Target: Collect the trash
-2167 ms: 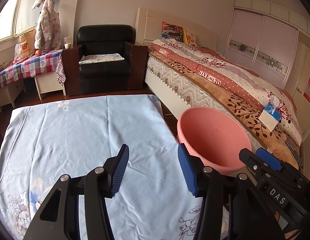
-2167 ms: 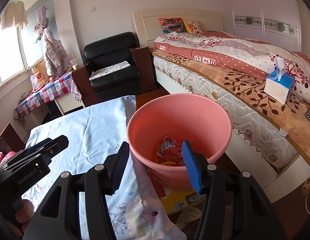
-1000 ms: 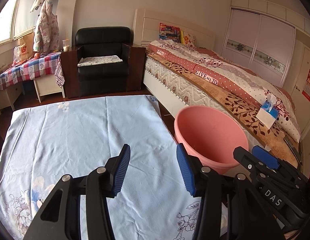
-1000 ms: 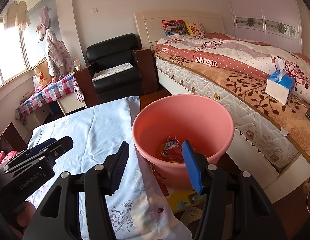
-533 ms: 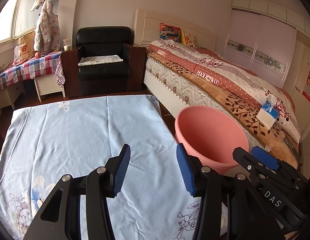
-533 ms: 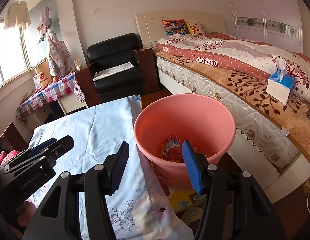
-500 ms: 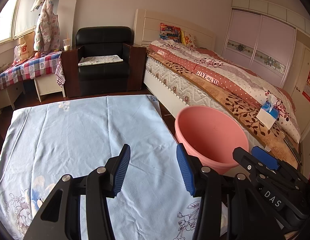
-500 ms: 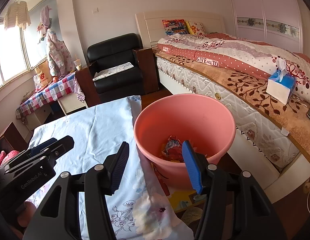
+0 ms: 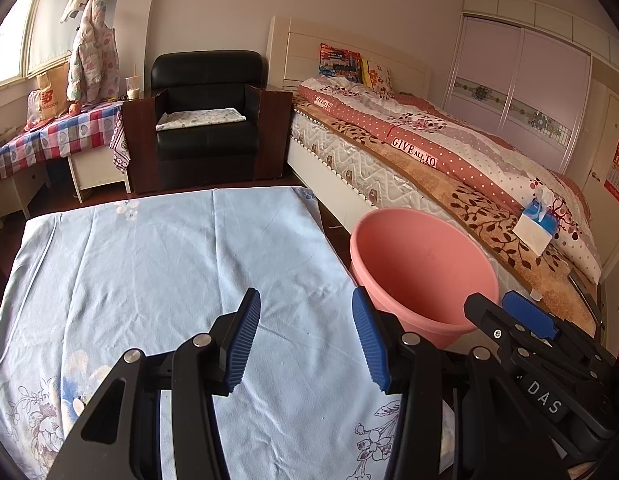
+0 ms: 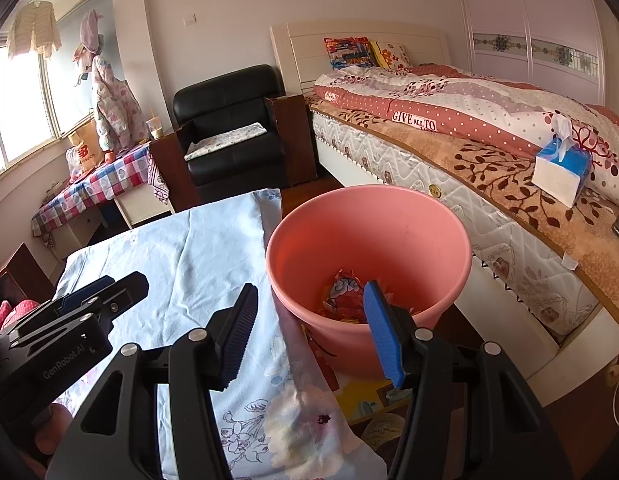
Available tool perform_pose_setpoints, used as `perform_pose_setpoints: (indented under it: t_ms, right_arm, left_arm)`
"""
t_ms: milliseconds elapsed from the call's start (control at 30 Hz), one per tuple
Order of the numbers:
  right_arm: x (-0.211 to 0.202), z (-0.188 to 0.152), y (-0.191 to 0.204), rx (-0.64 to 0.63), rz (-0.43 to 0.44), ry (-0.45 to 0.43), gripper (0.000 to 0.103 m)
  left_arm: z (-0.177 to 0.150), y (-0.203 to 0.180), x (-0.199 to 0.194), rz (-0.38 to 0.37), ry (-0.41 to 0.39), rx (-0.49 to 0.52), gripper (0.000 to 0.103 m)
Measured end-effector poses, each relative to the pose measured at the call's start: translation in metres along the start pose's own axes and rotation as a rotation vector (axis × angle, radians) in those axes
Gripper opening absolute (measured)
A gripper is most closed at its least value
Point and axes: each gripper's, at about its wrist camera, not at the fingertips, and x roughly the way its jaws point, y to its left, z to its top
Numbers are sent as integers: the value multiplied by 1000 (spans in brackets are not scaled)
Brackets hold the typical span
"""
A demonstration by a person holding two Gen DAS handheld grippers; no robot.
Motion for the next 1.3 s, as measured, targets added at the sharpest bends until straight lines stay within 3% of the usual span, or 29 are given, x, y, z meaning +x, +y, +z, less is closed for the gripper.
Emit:
perform_pose_setpoints:
  t_ms: [1300]
  right_arm:
    - [9, -5, -9, -4, -4, 13, 56]
  left_arm:
    - [-5, 2, 13, 22, 29, -15, 48]
